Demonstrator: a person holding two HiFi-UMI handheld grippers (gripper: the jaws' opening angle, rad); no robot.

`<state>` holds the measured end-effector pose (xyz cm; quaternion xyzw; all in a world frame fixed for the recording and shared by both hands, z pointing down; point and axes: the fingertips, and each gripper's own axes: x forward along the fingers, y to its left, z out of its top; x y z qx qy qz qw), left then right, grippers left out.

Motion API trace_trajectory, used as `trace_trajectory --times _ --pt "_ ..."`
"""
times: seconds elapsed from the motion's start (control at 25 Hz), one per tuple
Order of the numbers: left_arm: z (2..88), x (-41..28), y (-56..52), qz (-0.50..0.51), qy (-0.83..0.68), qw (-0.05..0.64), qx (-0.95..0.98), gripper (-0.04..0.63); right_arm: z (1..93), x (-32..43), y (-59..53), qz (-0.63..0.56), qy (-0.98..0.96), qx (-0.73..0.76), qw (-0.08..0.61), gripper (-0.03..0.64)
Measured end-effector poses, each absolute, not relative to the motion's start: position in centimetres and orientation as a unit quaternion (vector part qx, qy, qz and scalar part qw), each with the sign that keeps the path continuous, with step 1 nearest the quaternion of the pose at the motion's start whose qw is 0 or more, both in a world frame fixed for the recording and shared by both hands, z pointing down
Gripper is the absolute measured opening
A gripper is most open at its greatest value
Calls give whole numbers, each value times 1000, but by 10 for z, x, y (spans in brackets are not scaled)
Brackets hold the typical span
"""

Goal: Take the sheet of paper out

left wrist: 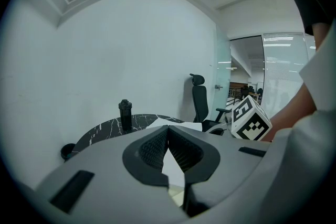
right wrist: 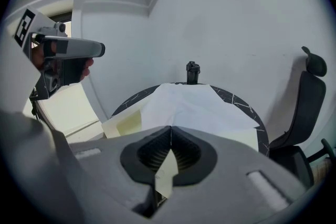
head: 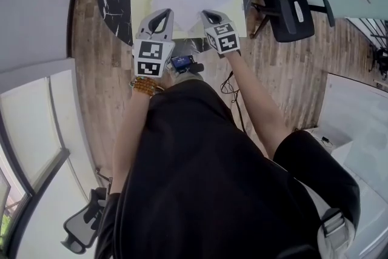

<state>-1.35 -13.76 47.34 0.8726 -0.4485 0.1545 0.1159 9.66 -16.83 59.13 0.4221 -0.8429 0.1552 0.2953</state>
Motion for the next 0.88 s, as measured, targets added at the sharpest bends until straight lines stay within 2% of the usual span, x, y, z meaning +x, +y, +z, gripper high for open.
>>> trace_trajectory --times 0.52,0.88 --pt "441 -12 -142 113 -458 107 875 -5 531 94 -162 148 -853 452 216 -2" --pt "424 -10 -143 101 -465 88 875 -5 465 86 -162 86 -863 472 159 -2"
